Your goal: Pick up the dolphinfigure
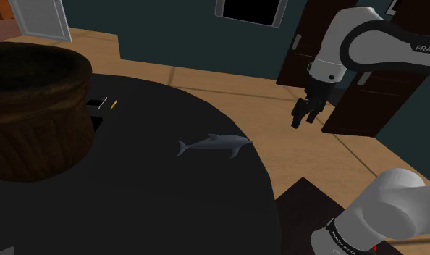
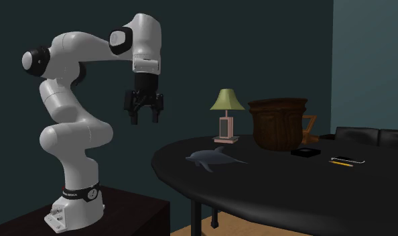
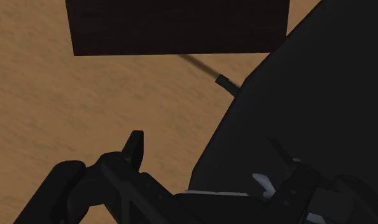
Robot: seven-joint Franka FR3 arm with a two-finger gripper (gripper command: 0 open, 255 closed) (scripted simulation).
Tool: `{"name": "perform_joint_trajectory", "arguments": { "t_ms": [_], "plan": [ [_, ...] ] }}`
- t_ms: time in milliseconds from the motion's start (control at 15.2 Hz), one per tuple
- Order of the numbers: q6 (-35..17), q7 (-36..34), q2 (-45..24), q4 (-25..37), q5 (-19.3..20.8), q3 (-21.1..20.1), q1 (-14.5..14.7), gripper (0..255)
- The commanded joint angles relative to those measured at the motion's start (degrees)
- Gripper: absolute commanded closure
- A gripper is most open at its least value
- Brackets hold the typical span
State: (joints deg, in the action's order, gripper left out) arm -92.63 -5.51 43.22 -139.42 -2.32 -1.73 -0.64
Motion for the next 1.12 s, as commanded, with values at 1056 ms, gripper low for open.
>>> {"name": "perform_joint_trajectory", "arguments": {
  "t_ms": [1056],
  "plan": [
    [-9.80, 27.02, -35.85, 21.05, -0.57, -2.82, 11.46, 0]
  ]
}}
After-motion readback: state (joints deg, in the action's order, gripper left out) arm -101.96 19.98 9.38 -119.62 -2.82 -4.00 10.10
